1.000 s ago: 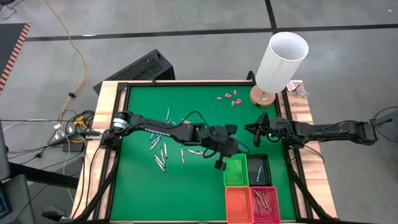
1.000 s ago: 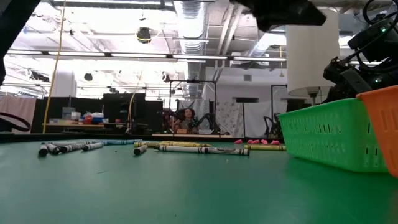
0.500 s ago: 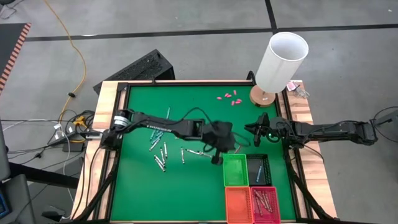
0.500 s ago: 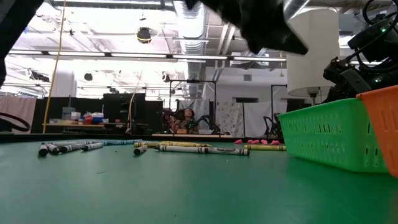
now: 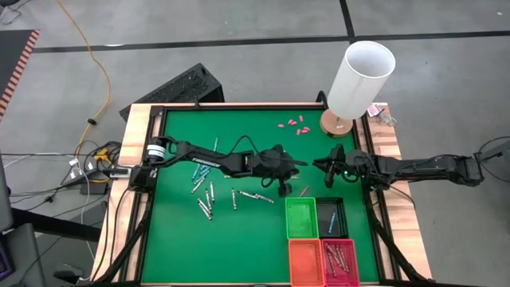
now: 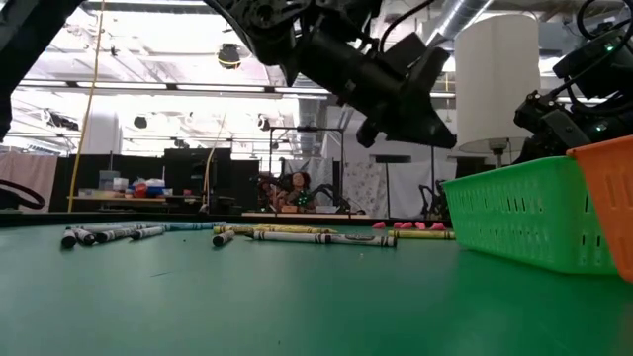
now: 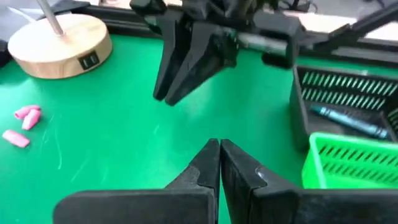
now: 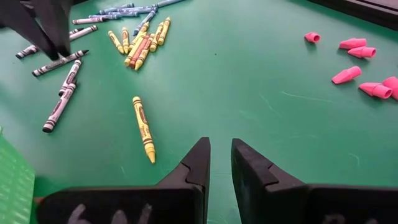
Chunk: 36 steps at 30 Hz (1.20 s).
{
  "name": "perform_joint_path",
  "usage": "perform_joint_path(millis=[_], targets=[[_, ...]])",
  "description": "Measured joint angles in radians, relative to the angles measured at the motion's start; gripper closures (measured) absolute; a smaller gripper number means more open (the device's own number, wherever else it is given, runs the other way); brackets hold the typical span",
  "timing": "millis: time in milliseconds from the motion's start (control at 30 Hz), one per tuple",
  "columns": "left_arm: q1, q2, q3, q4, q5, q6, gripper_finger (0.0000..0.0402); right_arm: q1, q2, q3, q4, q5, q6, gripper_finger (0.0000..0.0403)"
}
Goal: Sort crayons
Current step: Put the brown crayon into the red bin
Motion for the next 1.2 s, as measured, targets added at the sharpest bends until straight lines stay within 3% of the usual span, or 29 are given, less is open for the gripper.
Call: perform_joint_path(millis=[233, 467, 700, 900, 1200], targets=[[-0.004, 0.002, -0.006, 0.018, 0.123, 0.089, 0.0353, 0.0, 0.0, 0.0, 0.001, 0.004, -0.004, 0.0335], [-0.004, 0.002, -0.006, 0.021, 0.163, 0.108, 0.0303, 0.0, 0.0, 0.0, 0.001, 0.005, -0.029, 0.0335], [-0.004, -0.014, -0.006, 0.007, 0.249, 0.025, 0.0316, 0.013, 0.0, 0.0, -0.008, -0.054, -0.041, 0.0338], [0.006, -0.11, -0.006, -0.054, 0.316, -0.008, 0.0335, 0.051, 0.0, 0.05, -0.096, -0.122, -0.057, 0.0344], [-0.018, -0.297, -0.005, -0.248, 0.264, 0.018, 0.0366, 0.082, 0.011, 0.266, -0.357, -0.133, -0.16, 0.0348]])
